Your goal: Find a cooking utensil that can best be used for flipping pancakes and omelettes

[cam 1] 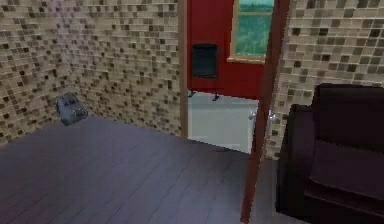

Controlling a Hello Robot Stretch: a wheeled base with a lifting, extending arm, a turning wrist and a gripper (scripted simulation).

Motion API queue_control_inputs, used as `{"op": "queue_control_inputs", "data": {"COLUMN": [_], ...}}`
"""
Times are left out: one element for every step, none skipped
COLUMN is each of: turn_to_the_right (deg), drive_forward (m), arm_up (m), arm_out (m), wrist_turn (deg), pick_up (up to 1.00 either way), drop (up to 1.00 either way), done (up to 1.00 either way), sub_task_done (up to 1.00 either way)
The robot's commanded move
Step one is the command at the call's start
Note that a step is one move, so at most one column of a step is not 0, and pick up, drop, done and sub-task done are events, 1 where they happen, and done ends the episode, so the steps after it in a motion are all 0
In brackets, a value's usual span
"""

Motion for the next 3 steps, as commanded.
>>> {"op": "queue_control_inputs", "data": {"turn_to_the_right": [0.0,0.0,21.0], "drive_forward": [1.0,0.1,0.0], "arm_up": [0.0,0.0,0.0], "arm_out": [0.0,0.0,0.0], "wrist_turn": [0.0,0.0,0.0], "pick_up": [0.0,0.0,0.0], "drop": [0.0,0.0,0.0], "done": [0.0,0.0,0.0], "sub_task_done": [0.0,0.0,0.0]}}
